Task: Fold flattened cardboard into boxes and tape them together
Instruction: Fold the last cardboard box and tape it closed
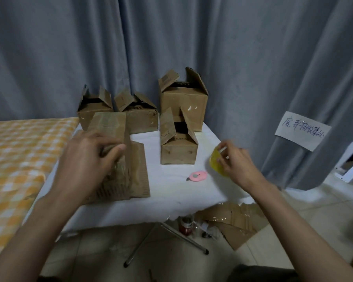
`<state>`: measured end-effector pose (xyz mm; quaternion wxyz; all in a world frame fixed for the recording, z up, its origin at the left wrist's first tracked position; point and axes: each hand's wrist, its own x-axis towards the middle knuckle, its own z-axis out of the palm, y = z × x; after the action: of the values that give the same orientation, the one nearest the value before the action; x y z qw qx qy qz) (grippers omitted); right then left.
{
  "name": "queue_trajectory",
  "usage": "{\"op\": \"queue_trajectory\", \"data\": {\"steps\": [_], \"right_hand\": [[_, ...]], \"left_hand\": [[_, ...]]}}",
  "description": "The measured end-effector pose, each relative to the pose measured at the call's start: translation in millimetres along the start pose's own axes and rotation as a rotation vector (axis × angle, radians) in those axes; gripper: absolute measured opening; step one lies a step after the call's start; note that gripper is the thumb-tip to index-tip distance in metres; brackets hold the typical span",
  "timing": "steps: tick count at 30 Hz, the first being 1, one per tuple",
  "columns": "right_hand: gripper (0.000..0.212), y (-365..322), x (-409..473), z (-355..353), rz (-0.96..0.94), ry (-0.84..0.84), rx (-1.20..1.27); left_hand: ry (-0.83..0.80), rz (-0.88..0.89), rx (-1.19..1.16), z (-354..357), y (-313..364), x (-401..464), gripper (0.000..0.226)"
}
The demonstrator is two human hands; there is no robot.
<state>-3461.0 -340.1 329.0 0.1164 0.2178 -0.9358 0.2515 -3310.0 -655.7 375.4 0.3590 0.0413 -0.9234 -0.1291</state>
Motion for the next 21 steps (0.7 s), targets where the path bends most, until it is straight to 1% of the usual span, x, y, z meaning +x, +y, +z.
{"op": "queue_trajectory", "data": {"steps": [4,6,8,9,10,11,12,13,14,17,21], "right_hand": [[0.016,-1.4,5.7,26.0,0.080,-0.041,-0.130],[0.014,-4.6,6.2,34.5,0.102,-0.022,-0.165],[0.014,-12.9,7.6,36.9,0.078,0.068,-0.195],[0.016,-21.8,8.0,35.8,0.046,0.133,-0.173],[0.015,-33.4,7.5,33.9,0.013,0.191,-0.096],[0.009,-48.6,6.7,32.2,-0.015,0.221,0.042],[0.004,-66.1,4.7,31.7,-0.035,0.211,0.209],[0.006,-84.2,1.9,32.8,-0.058,0.179,0.345],[0.009,-102.0,-0.4,35.8,-0.092,0.144,0.424],[0.010,-146.1,-6.1,47.0,-0.155,0.011,0.565],[0.022,-172.8,-2.9,60.5,-0.118,-0.098,0.743]], "left_hand": [[0.050,-0.092,0.015,-10.6,-33.3,-6.4,0.015],[0.062,-0.143,-0.002,-16.8,-46.1,-11.2,0.013],[0.065,-0.203,-0.033,-22.3,-53.7,-15.4,0.012],[0.065,-0.236,-0.061,-24.3,-56.2,-16.9,0.011],[0.063,-0.275,-0.097,-25.8,-57.5,-18.1,0.010],[0.057,-0.322,-0.139,-27.3,-58.4,-19.1,0.008],[0.046,-0.370,-0.192,-28.0,-58.9,-20.3,0.006],[0.033,-0.414,-0.262,-28.3,-59.1,-21.2,0.003],[0.022,-0.456,-0.348,-28.2,-58.7,-22.2,0.002],[0.020,-0.555,-0.544,-25.9,-57.9,-24.2,0.006],[-0.006,-0.619,-0.677,-21.0,-60.2,-25.3,0.016]]}}
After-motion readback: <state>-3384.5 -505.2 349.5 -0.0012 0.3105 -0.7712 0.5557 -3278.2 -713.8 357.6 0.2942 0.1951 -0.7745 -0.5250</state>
